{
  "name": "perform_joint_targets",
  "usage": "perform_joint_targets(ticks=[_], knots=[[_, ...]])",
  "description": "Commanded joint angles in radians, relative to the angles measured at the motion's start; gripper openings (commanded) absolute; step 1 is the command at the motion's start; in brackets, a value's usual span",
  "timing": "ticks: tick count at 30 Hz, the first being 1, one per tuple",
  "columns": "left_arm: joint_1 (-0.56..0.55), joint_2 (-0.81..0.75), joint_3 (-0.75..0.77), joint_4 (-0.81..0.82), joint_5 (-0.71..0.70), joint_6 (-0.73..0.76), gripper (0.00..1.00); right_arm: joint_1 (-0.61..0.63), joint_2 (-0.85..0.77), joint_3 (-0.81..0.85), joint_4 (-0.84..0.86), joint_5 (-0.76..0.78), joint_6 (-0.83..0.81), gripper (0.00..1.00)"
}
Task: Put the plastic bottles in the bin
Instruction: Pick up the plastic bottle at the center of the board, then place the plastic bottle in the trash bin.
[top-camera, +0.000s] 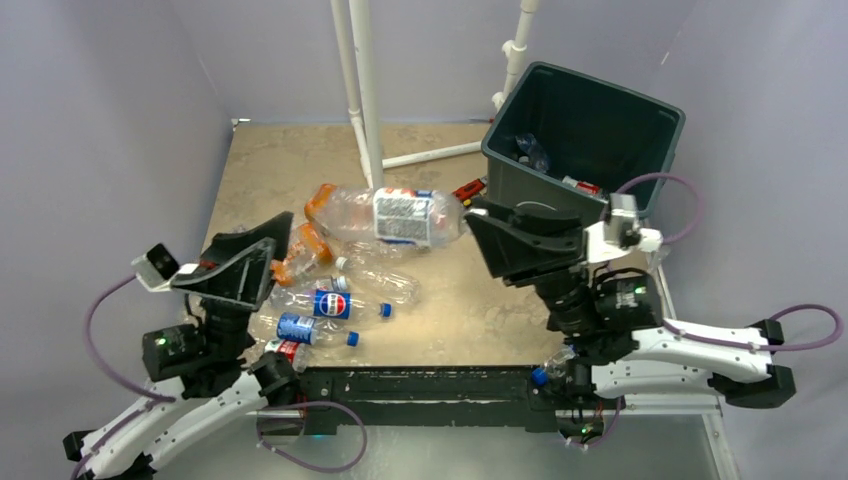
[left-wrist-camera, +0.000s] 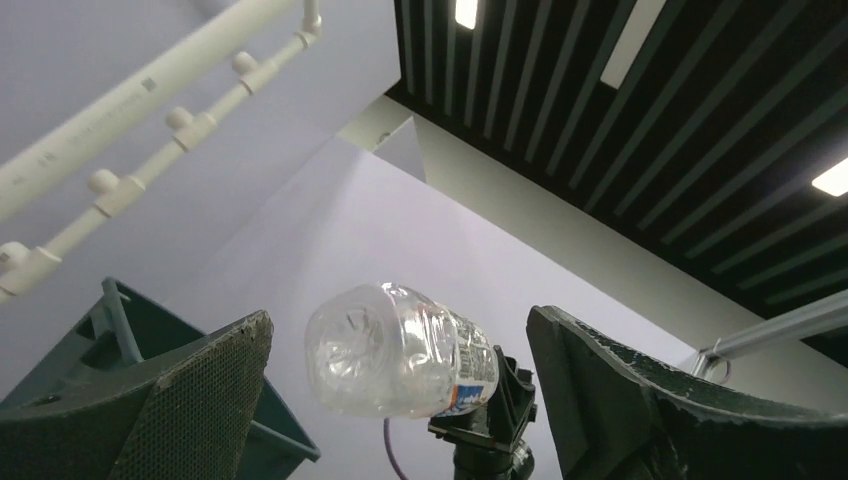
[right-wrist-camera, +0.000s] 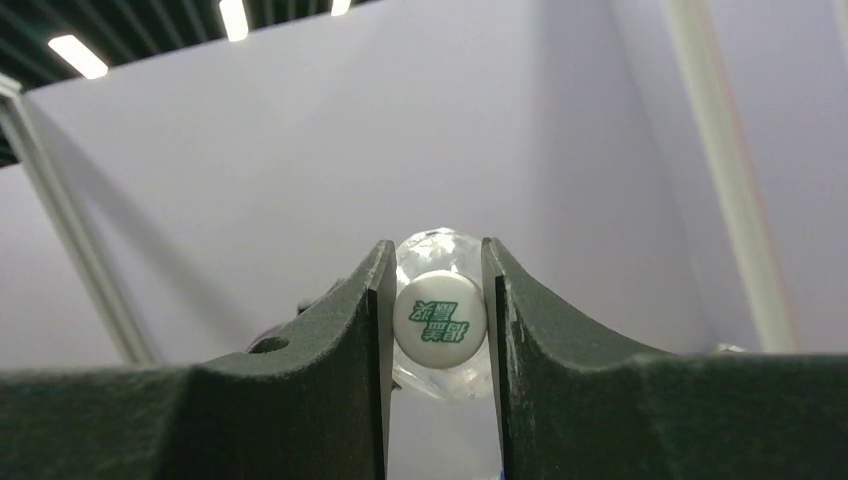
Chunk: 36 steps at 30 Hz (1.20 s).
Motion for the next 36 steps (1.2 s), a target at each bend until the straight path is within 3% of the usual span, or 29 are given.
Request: perform_joint_targets(ticks=[1, 6, 11, 13, 16, 20, 22, 24, 26, 31, 36], knots=[[0.001, -0.091, -0.008, -0.19, -0.104, 0.068, 0.99, 0.0, -0.044, 0.119, -0.199, 0.104, -0.115, 0.0], [0.001, -0.126, -0.013, -0.288, -0.139, 0.064, 0.99, 0.0, -0.043, 0.208, -0.285, 0.237, -0.199, 0.0], [0.0, -0.144, -0.007, -0.36, -0.156, 0.063, 0.99, 0.0, -0.051, 0.263, -0.268, 0.464, -0.407, 0.0], [0.0, -0.152, -0.004, -0.383, -0.161, 0.062, 0.98, -0.001, -0.051, 0.26, -0.205, 0.559, -0.521, 0.0], [0.001, -0.16, -0.014, -0.409, -0.166, 0.06, 0.98, -0.001, -0.027, 0.216, 0.047, 0.665, -0.808, 0.0], [0.0, -0.158, -0.052, -0.424, -0.176, 0.041, 0.98, -0.08, 0.109, 0.273, 0.291, 0.73, -1.109, 0.0], [0.001, -0.152, -0.076, -0.406, -0.171, 0.02, 0.98, -0.212, 0.166, 0.358, 0.146, 0.729, -1.03, 0.0], [0.001, -0.137, -0.09, -0.388, -0.153, 0.001, 0.98, -0.368, 0.201, 0.479, -0.236, 0.675, -0.756, 0.0], [0.001, -0.114, -0.097, -0.384, -0.129, -0.015, 0.98, -0.565, 0.247, 0.597, -0.489, 0.603, -0.519, 0.0], [0.001, -0.082, -0.122, -0.377, -0.094, -0.064, 0.97, -0.741, 0.341, 0.675, -0.638, 0.577, -0.377, 0.0], [0.001, -0.072, -0.116, -0.412, -0.085, -0.077, 0.97, -0.845, 0.347, 0.627, -0.824, 0.522, -0.159, 0.0]])
